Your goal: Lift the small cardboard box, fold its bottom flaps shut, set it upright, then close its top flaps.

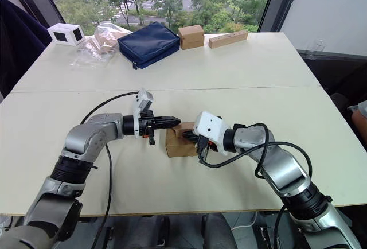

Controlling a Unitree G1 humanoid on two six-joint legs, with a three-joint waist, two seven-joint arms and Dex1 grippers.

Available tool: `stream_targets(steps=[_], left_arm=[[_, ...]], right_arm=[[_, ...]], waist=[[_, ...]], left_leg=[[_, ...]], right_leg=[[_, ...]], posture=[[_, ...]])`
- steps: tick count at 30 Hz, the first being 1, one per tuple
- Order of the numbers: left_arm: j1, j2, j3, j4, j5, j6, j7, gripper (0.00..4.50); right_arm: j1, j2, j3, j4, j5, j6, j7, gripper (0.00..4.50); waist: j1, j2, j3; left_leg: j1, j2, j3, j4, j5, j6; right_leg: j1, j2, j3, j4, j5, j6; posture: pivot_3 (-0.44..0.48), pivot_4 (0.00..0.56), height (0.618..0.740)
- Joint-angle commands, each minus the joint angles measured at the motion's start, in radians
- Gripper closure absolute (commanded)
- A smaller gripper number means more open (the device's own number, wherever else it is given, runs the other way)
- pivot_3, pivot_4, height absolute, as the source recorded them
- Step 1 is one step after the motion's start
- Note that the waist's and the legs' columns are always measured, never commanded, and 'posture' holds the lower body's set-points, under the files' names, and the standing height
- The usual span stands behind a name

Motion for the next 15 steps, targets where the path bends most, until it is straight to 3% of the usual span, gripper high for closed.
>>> stream_targets(steps=[1,9,15], left_arm=[[-0.015,0.003,0.022,-0.028,-0.024,0.024,0.002,4.45],[0.004,0.016,-0.004,-0.063,-0.012,0.007,-0.017,4.45],[0.027,0.073,-0.095,-0.088,0.086,-0.090,-0.059,4.45]], right_arm=[[-0.015,-0.004,0.012,0.013,-0.044,-0.023,-0.007,4.50],[-0.017,0.007,0.015,0.017,-0.061,-0.033,0.000,4.50],[0.012,-0.026,-0.049,-0.053,0.023,0.022,0.053,4.50]], waist=[[0.000,0.000,0.000],[0.000,0.000,0.000],[0.001,0.000,0.000]], left_leg=[[0.000,0.000,0.000,0.000,0.000,0.000],[0.000,0.000,0.000,0.000,0.000,0.000],[0.000,0.000,0.000,0.000,0.000,0.000]], right_leg=[[0.000,0.000,0.000,0.000,0.000,0.000],[0.000,0.000,0.000,0.000,0.000,0.000],[0.000,0.000,0.000,0.000,0.000,0.000]], posture=[[0.000,0.150,0.740],[0.000,0.150,0.740],[0.000,0.150,0.740]])
